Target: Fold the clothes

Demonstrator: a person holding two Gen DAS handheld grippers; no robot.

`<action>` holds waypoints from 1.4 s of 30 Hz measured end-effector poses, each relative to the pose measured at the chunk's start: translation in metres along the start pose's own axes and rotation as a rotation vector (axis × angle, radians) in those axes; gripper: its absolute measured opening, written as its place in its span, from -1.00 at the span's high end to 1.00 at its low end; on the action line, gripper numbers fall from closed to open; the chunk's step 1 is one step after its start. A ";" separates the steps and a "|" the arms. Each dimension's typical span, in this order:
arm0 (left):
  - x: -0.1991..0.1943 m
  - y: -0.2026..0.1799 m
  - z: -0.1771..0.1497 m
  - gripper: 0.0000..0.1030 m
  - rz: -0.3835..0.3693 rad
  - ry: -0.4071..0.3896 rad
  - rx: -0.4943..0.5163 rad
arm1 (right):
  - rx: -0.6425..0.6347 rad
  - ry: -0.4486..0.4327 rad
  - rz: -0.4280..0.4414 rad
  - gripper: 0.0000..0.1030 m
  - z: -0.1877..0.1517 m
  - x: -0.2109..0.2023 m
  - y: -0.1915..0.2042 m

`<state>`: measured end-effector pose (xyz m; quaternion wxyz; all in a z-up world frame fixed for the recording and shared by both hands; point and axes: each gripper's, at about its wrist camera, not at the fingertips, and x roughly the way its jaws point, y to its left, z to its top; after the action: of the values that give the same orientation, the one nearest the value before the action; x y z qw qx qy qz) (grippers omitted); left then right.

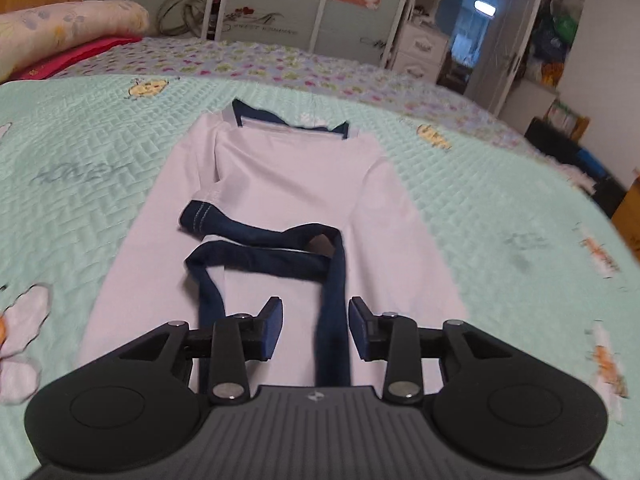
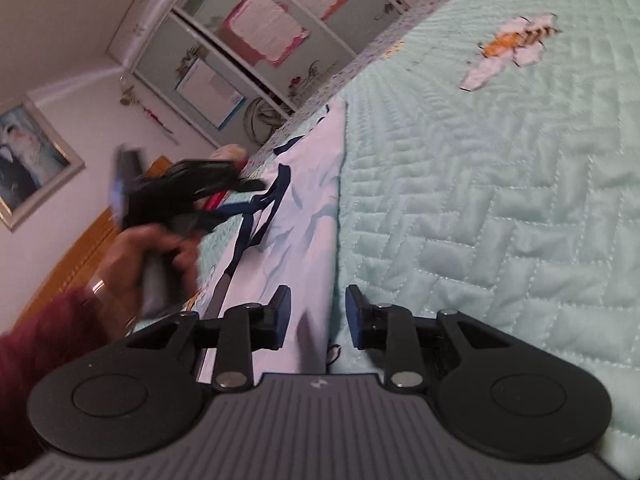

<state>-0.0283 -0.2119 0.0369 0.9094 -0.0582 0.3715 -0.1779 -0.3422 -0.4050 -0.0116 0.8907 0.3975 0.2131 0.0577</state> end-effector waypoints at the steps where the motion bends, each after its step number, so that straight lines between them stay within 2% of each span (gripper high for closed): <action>1: 0.013 -0.001 0.007 0.25 0.012 0.000 0.009 | -0.016 -0.001 0.005 0.39 0.000 0.001 0.000; 5: 0.034 -0.004 0.017 0.26 0.011 -0.019 0.038 | -0.008 0.001 0.024 0.40 0.001 0.001 -0.002; 7: 0.037 -0.005 0.017 0.55 0.006 -0.012 0.060 | -0.006 0.002 0.029 0.40 0.001 0.000 -0.003; 8: 0.038 -0.006 0.017 0.82 0.004 -0.008 0.071 | -0.004 0.002 0.032 0.40 0.000 -0.002 -0.003; 9: 0.038 -0.004 0.017 0.92 0.003 -0.010 0.059 | -0.003 0.003 0.034 0.40 -0.001 -0.003 -0.003; 14: 0.035 0.011 0.016 0.93 -0.010 -0.006 -0.033 | -0.005 0.004 0.036 0.40 -0.003 -0.006 -0.003; 17: 0.032 0.012 0.014 0.93 -0.019 -0.005 -0.040 | -0.007 0.003 0.034 0.40 -0.003 -0.006 -0.002; 18: 0.028 0.014 0.014 0.93 -0.034 -0.011 -0.062 | -0.007 0.003 0.033 0.40 -0.003 -0.006 -0.002; 20: 0.018 0.027 0.017 0.91 -0.098 -0.042 -0.172 | -0.007 0.003 0.033 0.40 -0.003 -0.005 -0.002; 22: 0.001 0.043 0.020 0.85 -0.146 -0.088 -0.287 | -0.005 0.003 0.034 0.40 -0.003 -0.004 -0.001; 24: -0.021 0.057 0.019 0.73 -0.168 -0.135 -0.353 | -0.004 0.004 0.035 0.40 -0.003 -0.003 -0.001; 25: -0.033 0.064 0.017 0.70 -0.172 -0.153 -0.371 | -0.004 0.009 0.034 0.39 -0.002 -0.003 -0.001; 27: -0.053 0.076 0.009 0.48 -0.159 -0.174 -0.395 | -0.016 0.031 0.022 0.39 0.000 -0.003 0.004; 30: -0.075 0.088 -0.009 0.47 -0.107 -0.152 -0.384 | -0.104 0.037 -0.019 0.34 0.009 -0.008 0.027; 33: -0.088 0.093 -0.030 0.42 -0.110 -0.126 -0.381 | -0.150 0.029 0.030 0.30 0.028 -0.003 0.058; 36: -0.096 0.098 -0.047 0.36 -0.116 -0.095 -0.396 | -0.187 0.090 0.054 0.29 0.053 0.035 0.089; 38: -0.100 0.101 -0.053 0.22 -0.106 -0.066 -0.400 | -0.204 0.125 0.033 0.07 0.068 0.072 0.104; 40: -0.105 0.109 -0.061 0.21 -0.116 -0.063 -0.395 | -0.267 0.143 0.000 -0.02 0.076 0.112 0.122; 42: -0.110 0.118 -0.070 0.15 -0.157 -0.080 -0.394 | -0.344 0.157 -0.021 -0.02 0.079 0.150 0.140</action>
<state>-0.1166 -0.0596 0.0308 0.8778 -0.2705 0.3571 -0.1695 -0.1640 -0.3231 0.0882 0.9267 0.2313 0.2729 0.1149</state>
